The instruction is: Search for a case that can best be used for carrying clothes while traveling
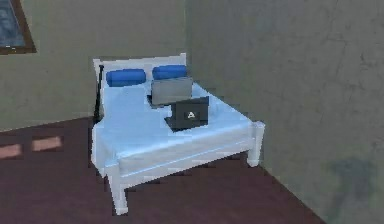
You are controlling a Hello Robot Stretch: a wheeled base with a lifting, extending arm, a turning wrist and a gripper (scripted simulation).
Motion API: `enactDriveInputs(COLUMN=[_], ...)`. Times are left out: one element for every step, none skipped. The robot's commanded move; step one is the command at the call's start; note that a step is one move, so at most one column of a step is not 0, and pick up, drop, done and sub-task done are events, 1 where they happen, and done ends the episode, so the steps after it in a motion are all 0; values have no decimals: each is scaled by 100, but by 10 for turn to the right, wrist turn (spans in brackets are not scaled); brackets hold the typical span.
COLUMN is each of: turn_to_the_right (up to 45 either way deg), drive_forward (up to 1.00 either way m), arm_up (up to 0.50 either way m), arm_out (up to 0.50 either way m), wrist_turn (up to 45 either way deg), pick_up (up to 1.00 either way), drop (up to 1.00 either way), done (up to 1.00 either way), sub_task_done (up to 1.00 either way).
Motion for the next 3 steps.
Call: enactDriveInputs(turn_to_the_right=[0,-90,0], drive_forward=[75,0,0], arm_up=[0,0,0], arm_out=[0,0,0], wrist_turn=[0,0,0], pick_up=[0,0,0], drop=[0,0,0], done=[0,0,100], sub_task_done=[0,0,0])
